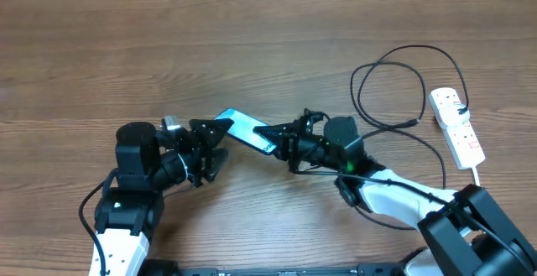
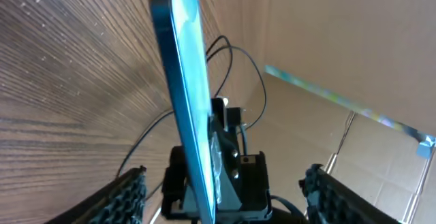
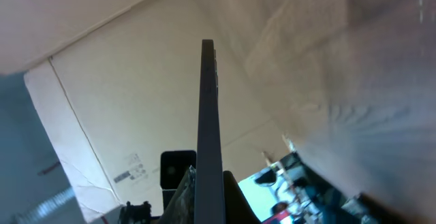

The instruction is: Plug charger to phone and switch on socket

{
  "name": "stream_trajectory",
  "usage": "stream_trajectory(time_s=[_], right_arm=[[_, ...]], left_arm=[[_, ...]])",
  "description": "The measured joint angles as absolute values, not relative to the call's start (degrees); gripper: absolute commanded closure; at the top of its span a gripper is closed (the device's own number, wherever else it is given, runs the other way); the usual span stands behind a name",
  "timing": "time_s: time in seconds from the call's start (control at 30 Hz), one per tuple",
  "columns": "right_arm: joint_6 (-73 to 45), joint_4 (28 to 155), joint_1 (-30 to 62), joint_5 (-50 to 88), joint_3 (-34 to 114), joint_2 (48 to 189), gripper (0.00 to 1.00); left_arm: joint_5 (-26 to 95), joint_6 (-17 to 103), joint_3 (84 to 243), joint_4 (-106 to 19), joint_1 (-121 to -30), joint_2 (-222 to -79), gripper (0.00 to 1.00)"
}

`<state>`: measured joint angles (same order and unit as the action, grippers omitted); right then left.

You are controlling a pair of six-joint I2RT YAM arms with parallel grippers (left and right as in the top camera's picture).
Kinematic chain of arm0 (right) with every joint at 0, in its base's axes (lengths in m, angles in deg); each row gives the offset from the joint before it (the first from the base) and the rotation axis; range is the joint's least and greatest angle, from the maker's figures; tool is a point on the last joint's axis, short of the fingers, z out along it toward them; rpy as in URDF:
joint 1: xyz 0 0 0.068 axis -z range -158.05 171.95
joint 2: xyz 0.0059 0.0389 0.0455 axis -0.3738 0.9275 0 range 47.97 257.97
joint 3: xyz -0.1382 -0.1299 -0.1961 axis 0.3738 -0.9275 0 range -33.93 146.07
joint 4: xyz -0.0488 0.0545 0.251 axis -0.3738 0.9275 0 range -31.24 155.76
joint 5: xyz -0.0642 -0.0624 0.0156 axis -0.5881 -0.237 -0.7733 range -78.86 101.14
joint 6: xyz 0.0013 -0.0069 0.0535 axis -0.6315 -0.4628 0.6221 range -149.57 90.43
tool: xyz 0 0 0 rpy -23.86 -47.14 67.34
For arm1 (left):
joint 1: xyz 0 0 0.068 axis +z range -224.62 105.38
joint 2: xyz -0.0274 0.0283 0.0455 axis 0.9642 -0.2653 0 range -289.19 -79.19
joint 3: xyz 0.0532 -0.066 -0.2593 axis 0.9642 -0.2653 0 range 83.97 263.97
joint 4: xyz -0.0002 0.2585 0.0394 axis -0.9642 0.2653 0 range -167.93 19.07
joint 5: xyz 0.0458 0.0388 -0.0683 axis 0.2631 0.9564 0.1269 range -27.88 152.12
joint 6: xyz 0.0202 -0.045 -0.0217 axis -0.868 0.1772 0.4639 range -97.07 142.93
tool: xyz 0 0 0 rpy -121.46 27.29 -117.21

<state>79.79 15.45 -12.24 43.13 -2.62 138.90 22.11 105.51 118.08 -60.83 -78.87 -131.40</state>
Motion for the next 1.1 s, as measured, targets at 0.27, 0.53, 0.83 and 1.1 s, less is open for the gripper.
stream_trajectory(time_s=[0.27, 0.53, 0.83, 1.1], right_arm=[[86.15, 8.69, -13.36, 41.7, -2.64, 138.9, 0.96], [86.32, 5.98, -16.44, 41.6, -2.64, 138.9, 0.96], [86.32, 6.38, -20.2, 41.64, -2.64, 138.9, 0.96], [86.28, 6.31, -20.53, 41.6, -2.64, 138.9, 0.96]], left_arm=[[23.2, 105.53, 118.08, -60.85, -79.04, -131.5, 0.35], [24.23, 105.53, 118.08, -60.8, -79.04, -131.5, 0.45], [24.8, 105.66, 118.08, -60.83, -79.04, -131.5, 0.68], [24.89, 105.75, 118.08, -60.78, -79.04, -131.5, 0.76]])
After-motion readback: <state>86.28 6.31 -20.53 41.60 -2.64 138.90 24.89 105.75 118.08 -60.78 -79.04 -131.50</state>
